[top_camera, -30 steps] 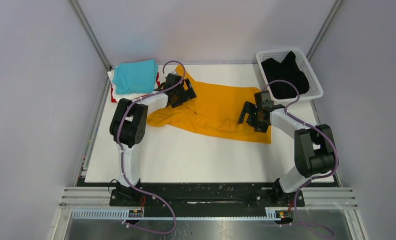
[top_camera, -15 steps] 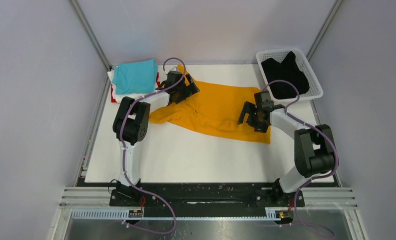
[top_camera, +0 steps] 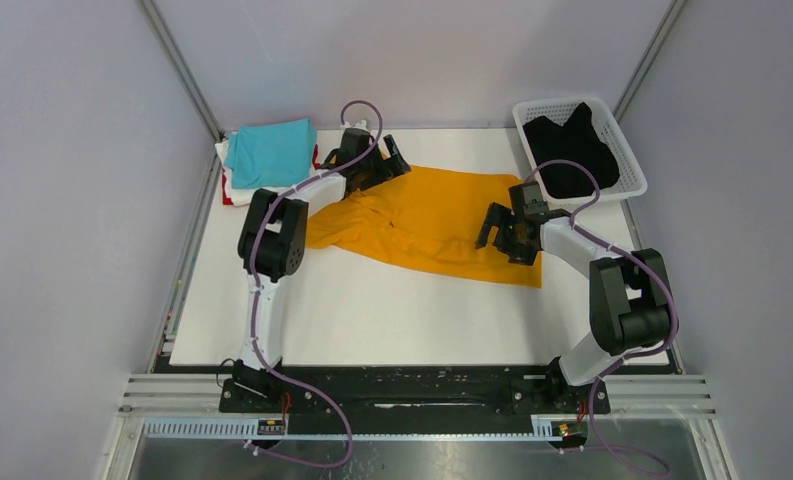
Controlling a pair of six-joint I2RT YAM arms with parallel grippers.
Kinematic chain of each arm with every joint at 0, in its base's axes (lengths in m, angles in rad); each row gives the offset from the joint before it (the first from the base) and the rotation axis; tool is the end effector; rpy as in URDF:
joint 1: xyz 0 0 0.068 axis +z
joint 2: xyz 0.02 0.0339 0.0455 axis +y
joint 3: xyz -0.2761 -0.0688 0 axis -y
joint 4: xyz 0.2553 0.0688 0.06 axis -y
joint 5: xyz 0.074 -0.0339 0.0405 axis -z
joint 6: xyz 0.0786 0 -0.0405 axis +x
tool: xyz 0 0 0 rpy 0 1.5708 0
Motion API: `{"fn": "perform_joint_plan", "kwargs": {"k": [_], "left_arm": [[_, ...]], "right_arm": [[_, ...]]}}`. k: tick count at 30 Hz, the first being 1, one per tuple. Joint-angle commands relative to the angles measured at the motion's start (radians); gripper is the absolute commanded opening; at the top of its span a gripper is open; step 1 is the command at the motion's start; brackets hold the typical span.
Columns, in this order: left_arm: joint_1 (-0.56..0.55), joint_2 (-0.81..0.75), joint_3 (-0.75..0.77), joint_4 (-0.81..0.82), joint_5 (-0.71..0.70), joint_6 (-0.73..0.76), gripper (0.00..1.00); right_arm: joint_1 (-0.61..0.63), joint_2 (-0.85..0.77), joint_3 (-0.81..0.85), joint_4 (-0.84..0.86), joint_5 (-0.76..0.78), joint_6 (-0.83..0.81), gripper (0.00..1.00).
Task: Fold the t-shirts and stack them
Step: Fold the flattened tshirt in 1/3 of the way
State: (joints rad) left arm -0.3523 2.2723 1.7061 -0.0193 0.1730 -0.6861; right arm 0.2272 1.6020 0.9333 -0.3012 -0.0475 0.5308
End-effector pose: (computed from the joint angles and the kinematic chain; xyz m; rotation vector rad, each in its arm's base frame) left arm 0.5322 -0.2101 0.1544 -0.2706 2.2368 -0.7689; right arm 0.3425 0.0830 0.1525 0.3711 2.5513 0.3524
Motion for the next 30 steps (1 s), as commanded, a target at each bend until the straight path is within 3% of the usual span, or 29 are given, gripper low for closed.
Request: {"fn": "perform_joint_plan", "kwargs": {"k": [1, 5, 10, 24, 30], "left_arm": [[0.000, -0.158, -0.085, 0.044, 0.039, 0.087, 0.99], [0.000, -0.327, -0.282, 0.082, -0.044, 0.075, 0.99], [0.002, -0.361, -0.414, 0.085, -0.111, 0.018, 0.99], [0.005, -0.231, -0.324, -0.007, -0.252, -0.028, 0.99], [0.003, -0.153, -0.246, -0.012, -0.246, -0.042, 0.99]], "right_arm": [[0.009, -0.026, 0.026, 0.020, -0.017, -0.013, 0.99], [0.010, -0.025, 0.024, 0.017, -0.013, -0.014, 1.00], [0.009, -0.024, 0.023, 0.016, -0.011, -0.017, 0.99], [0.009, -0.016, 0.024, 0.015, -0.002, -0.025, 0.99], [0.009, -0.017, 0.022, 0.011, 0.003, -0.026, 1.00]]}}
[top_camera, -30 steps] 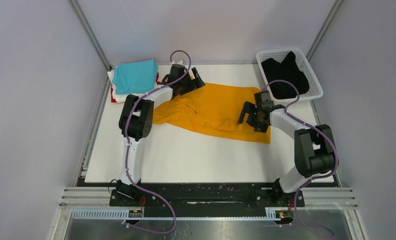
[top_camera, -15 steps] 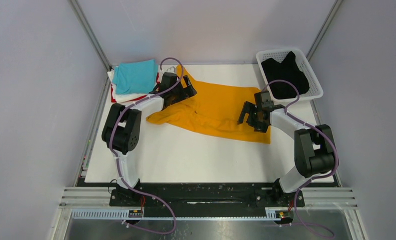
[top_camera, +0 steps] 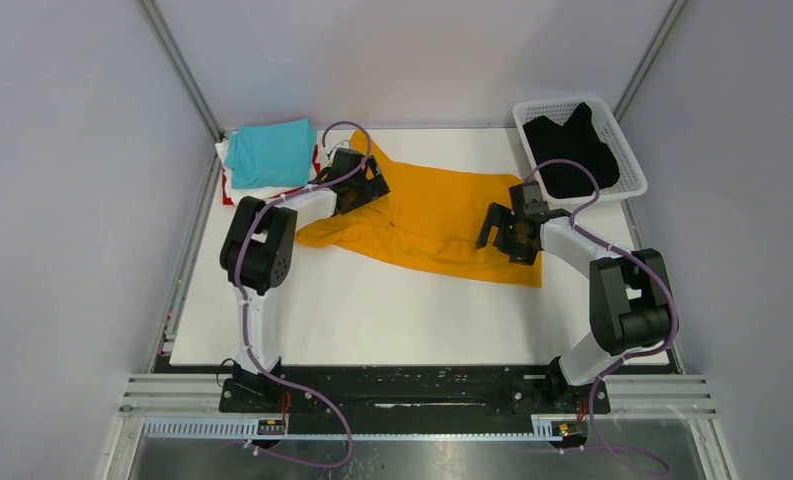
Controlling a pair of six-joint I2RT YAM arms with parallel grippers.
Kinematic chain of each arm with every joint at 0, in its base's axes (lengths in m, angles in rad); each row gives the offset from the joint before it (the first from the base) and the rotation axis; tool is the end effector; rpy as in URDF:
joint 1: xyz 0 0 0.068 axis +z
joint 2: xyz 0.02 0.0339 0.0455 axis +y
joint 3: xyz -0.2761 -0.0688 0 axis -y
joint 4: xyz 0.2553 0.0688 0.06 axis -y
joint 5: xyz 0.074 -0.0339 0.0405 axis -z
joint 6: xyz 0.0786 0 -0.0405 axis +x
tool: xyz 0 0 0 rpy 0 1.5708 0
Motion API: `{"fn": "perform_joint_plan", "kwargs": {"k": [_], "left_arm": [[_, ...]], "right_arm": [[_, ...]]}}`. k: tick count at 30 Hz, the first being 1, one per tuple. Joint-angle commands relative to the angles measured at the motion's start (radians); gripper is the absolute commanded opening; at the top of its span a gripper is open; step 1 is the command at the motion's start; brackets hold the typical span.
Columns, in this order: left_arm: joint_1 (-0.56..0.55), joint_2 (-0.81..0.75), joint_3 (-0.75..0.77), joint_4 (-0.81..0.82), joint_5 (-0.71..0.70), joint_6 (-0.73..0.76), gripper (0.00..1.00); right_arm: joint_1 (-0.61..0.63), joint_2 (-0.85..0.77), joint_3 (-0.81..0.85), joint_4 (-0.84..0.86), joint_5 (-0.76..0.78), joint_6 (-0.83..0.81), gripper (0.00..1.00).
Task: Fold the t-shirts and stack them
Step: Fold the flattened tshirt in 1/3 of the way
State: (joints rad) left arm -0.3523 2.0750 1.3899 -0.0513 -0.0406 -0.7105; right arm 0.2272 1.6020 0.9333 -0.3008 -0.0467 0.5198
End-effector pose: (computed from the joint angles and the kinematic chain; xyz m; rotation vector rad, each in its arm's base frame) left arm 0.4723 -0.1702 0.1377 -0.4409 2.3163 -0.4883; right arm 0.3425 0.0830 0.1525 0.3572 2.5518 0.3475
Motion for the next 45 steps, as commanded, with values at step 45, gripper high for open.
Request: {"fn": "perform_joint_plan", "kwargs": {"k": [45], "left_arm": [[-0.018, 0.208, 0.452, -0.185, 0.046, 0.033, 0.99]], "right_arm": [[0.009, 0.005, 0.044, -0.022, 0.020, -0.034, 0.99]]}}
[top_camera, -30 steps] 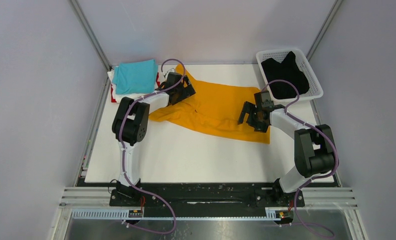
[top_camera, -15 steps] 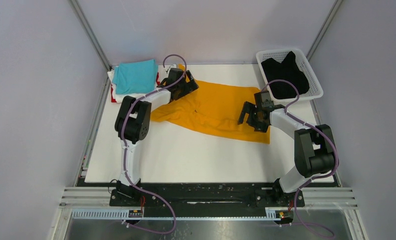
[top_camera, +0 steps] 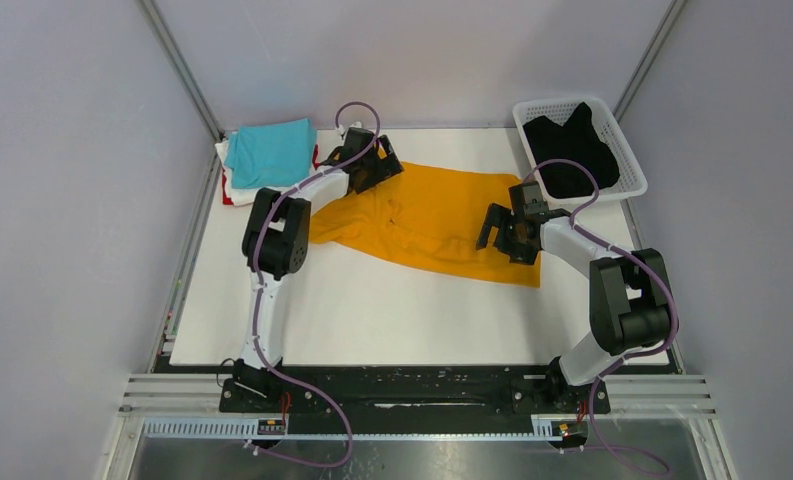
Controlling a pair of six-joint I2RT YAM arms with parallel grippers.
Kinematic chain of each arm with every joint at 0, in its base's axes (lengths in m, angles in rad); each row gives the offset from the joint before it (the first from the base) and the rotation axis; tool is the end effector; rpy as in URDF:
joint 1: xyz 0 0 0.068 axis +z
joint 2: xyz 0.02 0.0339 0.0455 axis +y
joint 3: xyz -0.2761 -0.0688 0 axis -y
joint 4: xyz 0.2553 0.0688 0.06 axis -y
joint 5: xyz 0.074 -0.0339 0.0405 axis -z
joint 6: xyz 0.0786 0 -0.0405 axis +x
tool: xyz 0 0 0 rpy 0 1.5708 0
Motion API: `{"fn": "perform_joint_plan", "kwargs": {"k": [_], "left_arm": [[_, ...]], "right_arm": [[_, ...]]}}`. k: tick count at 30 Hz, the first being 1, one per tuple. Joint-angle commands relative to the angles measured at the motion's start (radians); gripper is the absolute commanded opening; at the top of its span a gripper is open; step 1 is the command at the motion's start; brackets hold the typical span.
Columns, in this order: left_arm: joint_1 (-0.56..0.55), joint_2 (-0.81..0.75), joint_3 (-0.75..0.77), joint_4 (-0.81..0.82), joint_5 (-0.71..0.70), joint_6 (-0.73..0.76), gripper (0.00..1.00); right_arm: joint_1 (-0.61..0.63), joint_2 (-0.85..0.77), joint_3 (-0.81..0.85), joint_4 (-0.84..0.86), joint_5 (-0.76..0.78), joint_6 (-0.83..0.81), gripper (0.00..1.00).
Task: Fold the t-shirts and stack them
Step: Fold the flattened tshirt in 1/3 of the way
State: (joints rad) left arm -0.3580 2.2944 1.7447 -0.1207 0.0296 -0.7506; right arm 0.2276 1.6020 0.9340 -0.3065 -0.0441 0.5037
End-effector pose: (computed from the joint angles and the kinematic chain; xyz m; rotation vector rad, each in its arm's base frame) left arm 0.5343 -0.2024 0.1434 -0.4358 2.2763 -0.6187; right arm 0.3420 0.0828 0.1522 0.3377 2.5575 0.3366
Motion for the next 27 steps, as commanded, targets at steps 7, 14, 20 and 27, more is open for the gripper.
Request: {"fn": "perform_joint_plan", "kwargs": {"k": [7, 14, 20, 27], "left_arm": [[-0.009, -0.288, -0.184, -0.105, -0.170, 0.158, 0.99], [0.042, -0.343, -0.404, -0.056, -0.063, 0.106, 0.99], [0.054, -0.389, -0.567, -0.092, 0.001, 0.087, 0.99], [0.034, -0.623, -0.889, -0.137, -0.063, 0.029, 0.99]], "right_arm": [[0.011, 0.021, 0.042, 0.002, -0.008, 0.014, 1.00], [0.038, 0.078, 0.045, 0.019, -0.026, 0.045, 0.99], [0.039, 0.043, -0.021, -0.034, -0.011, 0.060, 1.00], [0.038, -0.043, -0.108, -0.112, -0.064, 0.058, 0.99]]}}
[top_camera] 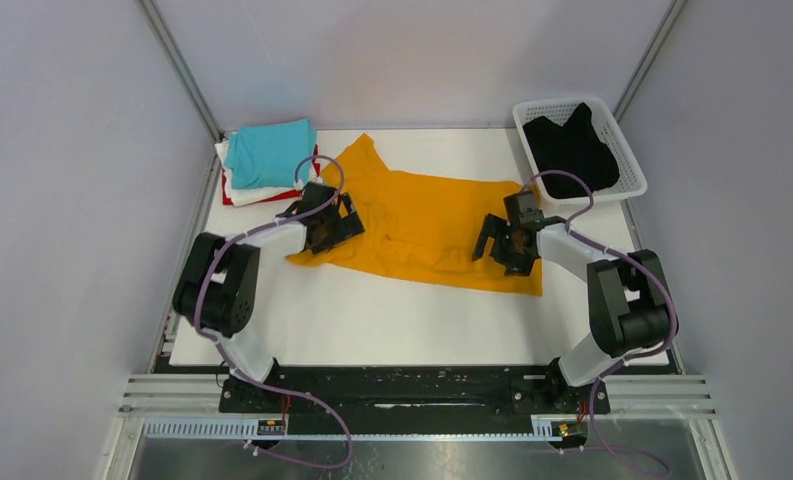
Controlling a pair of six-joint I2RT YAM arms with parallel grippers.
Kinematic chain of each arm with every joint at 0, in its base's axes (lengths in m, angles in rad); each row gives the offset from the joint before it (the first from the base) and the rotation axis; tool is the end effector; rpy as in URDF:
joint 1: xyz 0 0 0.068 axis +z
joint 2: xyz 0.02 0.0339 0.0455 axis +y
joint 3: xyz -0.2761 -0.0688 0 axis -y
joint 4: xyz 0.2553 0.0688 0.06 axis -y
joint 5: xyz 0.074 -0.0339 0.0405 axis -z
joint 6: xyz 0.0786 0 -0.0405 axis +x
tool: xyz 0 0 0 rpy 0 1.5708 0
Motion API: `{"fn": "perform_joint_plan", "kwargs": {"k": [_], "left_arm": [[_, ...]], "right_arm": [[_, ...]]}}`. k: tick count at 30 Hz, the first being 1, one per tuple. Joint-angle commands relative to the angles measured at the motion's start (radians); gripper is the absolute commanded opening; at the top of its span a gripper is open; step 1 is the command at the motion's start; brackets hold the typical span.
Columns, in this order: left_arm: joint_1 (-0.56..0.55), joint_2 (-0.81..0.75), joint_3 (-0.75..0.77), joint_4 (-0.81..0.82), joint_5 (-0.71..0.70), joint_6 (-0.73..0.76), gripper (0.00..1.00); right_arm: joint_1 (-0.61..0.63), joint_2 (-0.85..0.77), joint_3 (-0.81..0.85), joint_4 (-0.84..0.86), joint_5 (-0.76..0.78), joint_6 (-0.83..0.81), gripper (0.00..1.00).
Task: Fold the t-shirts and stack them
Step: Fold the flattened tshirt in 1/3 of the way
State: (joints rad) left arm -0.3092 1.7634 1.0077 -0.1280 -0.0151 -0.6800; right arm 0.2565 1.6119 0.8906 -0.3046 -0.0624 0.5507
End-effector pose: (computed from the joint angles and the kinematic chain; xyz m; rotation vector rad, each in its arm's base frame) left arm 0.3781 -0.1196 0.1351 -0.4674 2.4554 -0.4078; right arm 0.3293 0.0914 0.1355 0.3643 2.6156 0.3656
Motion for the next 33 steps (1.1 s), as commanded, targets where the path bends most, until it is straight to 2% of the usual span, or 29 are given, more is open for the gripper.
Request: {"fn": "perform_joint_plan", "kwargs": {"k": [1, 8, 16, 25, 29, 33], "left_arm": [[-0.022, -0.120, -0.181, -0.149, -0.038, -0.048, 0.99], [-0.126, -0.280, -0.305, -0.309, -0.076, -0.109, 0.99], [-0.263, -0.447, -0.395, -0.519, -0.172, -0.253, 0.99], [-0.312, -0.590, -0.429, -0.559, -0.186, -0.332, 0.99], [-0.314, -0.605, -0.368, -0.530, -0.222, -0.302, 0.99], [-0.311, -0.603, -0.222, -0.507, -0.330, -0.235, 0.99]], "right_arm": [[0.010, -0.073, -0.081, -0.126, -0.054, 0.013, 0.99], [0.010, -0.220, -0.217, -0.223, -0.042, 0.024, 1.00], [0.011, -0.274, -0.269, -0.286, -0.013, -0.007, 1.00], [0.010, -0.328, -0.273, -0.321, -0.007, -0.027, 0.99], [0.010, -0.362, -0.230, -0.280, -0.006, -0.052, 0.99], [0.011, -0.430, -0.153, -0.258, -0.008, -0.054, 0.99]]}}
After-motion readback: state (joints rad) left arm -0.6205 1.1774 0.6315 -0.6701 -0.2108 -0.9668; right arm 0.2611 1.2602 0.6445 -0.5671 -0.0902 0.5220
